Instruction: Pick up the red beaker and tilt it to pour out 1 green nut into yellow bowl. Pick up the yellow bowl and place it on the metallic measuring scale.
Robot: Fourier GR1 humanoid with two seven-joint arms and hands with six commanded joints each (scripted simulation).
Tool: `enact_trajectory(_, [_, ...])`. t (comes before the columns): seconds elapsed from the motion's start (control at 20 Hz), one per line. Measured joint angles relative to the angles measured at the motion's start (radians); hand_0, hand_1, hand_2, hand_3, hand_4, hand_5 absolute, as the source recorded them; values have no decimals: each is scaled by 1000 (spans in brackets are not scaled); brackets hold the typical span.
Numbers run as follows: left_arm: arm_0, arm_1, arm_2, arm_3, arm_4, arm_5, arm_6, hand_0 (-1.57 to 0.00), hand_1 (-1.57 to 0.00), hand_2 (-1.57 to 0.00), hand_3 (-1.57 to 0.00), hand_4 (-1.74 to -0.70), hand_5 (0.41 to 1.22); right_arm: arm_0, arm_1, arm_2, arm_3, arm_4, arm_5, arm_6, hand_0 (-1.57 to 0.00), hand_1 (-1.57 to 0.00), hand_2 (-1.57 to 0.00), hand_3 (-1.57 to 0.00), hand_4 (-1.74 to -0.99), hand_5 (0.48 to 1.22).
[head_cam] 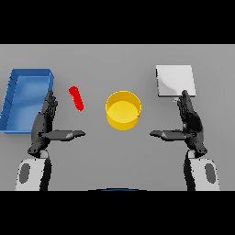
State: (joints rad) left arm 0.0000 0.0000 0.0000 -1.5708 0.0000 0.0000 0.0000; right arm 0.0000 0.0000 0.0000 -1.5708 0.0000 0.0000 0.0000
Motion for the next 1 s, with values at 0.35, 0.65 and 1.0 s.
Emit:
enact_trajectory(0.35, [83, 23, -45, -77, -37, -23, -46, 1, 1, 1, 1, -1203, 677, 20, -20, 47, -28, 94, -28, -30, 1, 1, 1, 1, -1178, 573])
enact_trajectory(0.65, [144, 55, -110, -178, -108, -31, 17, 1, 1, 1, 1, -1184, 660, 68, -64, 105, -88, 196, -28, -50, 1, 1, 1, 1, -1206, 585])
enact_trajectory(1.0, [93, 47, -111, -131, -120, -26, 68, 1, 1, 1, 1, -1193, 658, 41, -71, 80, -82, 115, 27, -43, 1, 1, 1, 1, -1292, 624])
